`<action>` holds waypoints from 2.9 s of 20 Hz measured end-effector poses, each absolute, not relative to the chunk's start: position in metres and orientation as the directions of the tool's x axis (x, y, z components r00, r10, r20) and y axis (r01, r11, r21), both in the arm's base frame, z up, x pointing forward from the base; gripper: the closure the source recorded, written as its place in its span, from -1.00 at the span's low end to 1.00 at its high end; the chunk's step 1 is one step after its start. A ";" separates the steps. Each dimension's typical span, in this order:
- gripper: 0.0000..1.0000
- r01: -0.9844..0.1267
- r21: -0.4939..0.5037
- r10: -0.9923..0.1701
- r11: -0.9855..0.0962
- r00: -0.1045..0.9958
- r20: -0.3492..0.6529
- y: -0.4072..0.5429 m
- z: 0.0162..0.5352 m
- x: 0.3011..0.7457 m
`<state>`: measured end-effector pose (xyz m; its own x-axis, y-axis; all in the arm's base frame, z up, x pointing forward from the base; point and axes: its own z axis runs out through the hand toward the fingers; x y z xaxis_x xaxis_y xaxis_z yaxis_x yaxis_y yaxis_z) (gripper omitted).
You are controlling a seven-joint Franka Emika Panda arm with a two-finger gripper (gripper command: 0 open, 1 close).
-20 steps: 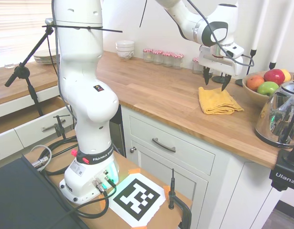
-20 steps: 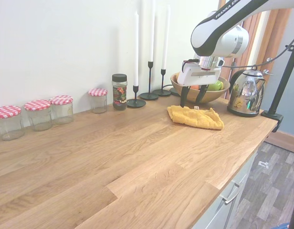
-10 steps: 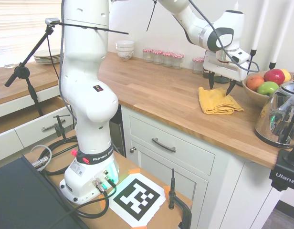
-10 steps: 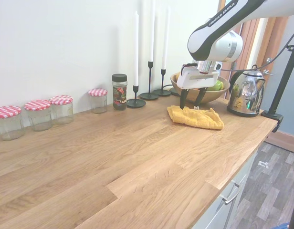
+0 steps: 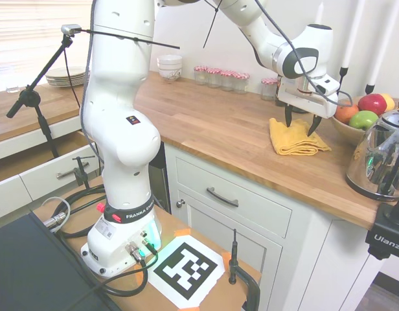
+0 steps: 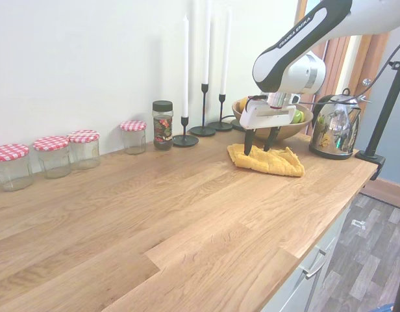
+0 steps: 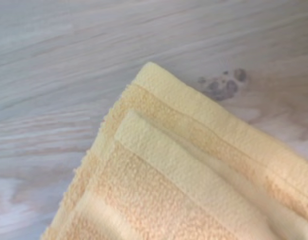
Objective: Wipe the counter
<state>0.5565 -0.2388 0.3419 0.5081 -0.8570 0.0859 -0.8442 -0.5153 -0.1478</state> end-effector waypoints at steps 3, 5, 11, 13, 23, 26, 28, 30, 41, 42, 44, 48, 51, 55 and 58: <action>-1.00 -0.843 -0.148 -0.856 -0.516 0.509 0.089 -0.238 0.338 0.561; -1.00 -0.843 -0.148 -0.856 -0.518 0.510 0.090 -0.238 0.337 0.563; 1.00 -0.845 -0.143 -0.857 -0.515 0.508 0.088 -0.242 0.333 0.566; 1.00 -0.847 -0.143 -0.859 -0.512 0.504 0.089 -0.244 0.333 0.566; 1.00 -0.859 -0.147 -0.871 -0.491 0.482 0.095 -0.256 0.331 0.562; 1.00 -0.861 -0.150 -0.874 -0.486 0.476 0.100 -0.259 0.331 0.561; 1.00 -0.863 -0.151 -0.876 -0.483 0.472 0.104 -0.261 0.331 0.560; 1.00 -0.864 -0.153 -0.877 -0.480 0.468 0.109 -0.263 0.331 0.559; 1.00 -0.860 -0.152 -0.872 -0.488 0.470 0.139 -0.262 0.332 0.556; 1.00 -0.859 -0.153 -0.871 -0.489 0.470 0.144 -0.262 0.332 0.556; 1.00 -0.858 -0.152 -0.869 -0.491 0.471 0.150 -0.260 0.332 0.556; 1.00 -0.854 -0.147 -0.864 -0.499 0.475 0.167 -0.254 0.332 0.555; 1.00 -0.850 -0.140 -0.858 -0.508 0.484 0.175 -0.242 0.332 0.555; 1.00 -0.840 -0.129 -0.846 -0.526 0.503 0.177 -0.213 0.332 0.557; 1.00 -0.832 -0.125 -0.838 -0.540 0.517 0.177 -0.190 0.331 0.559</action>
<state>0.5593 -0.1903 0.3314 0.5168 -0.8376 0.1767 -0.8323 -0.5400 -0.1252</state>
